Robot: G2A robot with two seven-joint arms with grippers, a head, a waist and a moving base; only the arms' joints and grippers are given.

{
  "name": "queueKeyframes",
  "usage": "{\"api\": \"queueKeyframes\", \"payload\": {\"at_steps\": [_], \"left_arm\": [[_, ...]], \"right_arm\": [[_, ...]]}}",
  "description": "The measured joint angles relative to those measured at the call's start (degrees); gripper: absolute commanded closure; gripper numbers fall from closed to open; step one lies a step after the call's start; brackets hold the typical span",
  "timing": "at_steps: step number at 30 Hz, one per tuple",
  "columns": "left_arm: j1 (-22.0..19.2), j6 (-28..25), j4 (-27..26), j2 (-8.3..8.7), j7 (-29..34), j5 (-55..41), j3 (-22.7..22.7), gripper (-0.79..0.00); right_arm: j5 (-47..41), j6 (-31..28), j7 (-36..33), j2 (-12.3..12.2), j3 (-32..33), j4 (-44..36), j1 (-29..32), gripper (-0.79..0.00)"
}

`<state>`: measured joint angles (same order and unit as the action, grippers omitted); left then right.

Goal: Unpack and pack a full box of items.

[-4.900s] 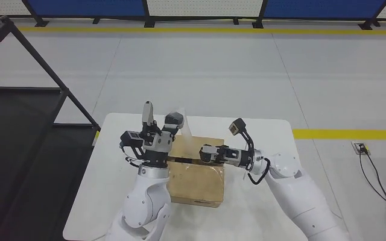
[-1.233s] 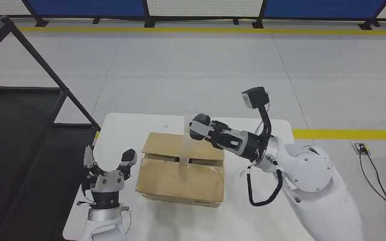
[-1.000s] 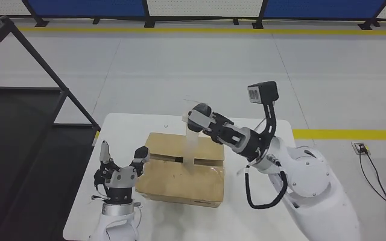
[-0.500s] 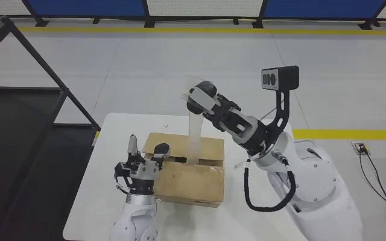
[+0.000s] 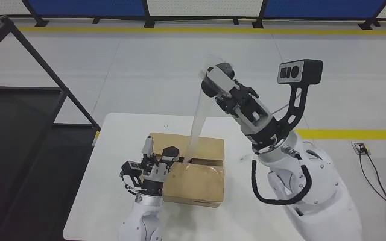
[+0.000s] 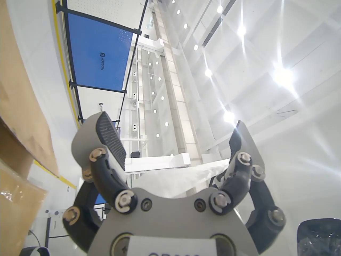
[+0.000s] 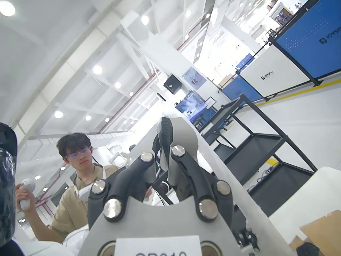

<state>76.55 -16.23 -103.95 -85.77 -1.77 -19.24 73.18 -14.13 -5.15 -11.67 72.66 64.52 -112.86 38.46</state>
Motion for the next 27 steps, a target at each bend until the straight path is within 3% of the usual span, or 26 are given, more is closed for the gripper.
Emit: {"api": "queueKeyframes", "payload": {"at_steps": [9, 13, 19, 27], "left_arm": [[-0.85, -11.24, 5.42, -0.13, -2.76, 19.75, -3.23, -0.785], [-1.06, -15.28, 6.47, -0.22, -7.13, 29.67, -3.21, -0.785], [-2.7, -15.78, 8.2, -0.46, -13.49, 45.04, -3.79, -0.785], [-3.1, -17.78, 8.91, -0.64, -12.12, 43.59, -5.62, -0.785]], "right_arm": [[-5.25, 2.68, 6.05, 1.31, -0.04, 0.14, -1.78, 0.0], [-5.84, 3.69, 6.51, 1.73, -0.23, 0.44, -2.41, 0.0], [-6.78, 4.0, 6.11, 2.21, -0.19, 0.82, -2.72, 0.0], [-6.89, 4.33, 6.11, 2.71, 0.34, 0.7, -2.56, 0.0]]}}
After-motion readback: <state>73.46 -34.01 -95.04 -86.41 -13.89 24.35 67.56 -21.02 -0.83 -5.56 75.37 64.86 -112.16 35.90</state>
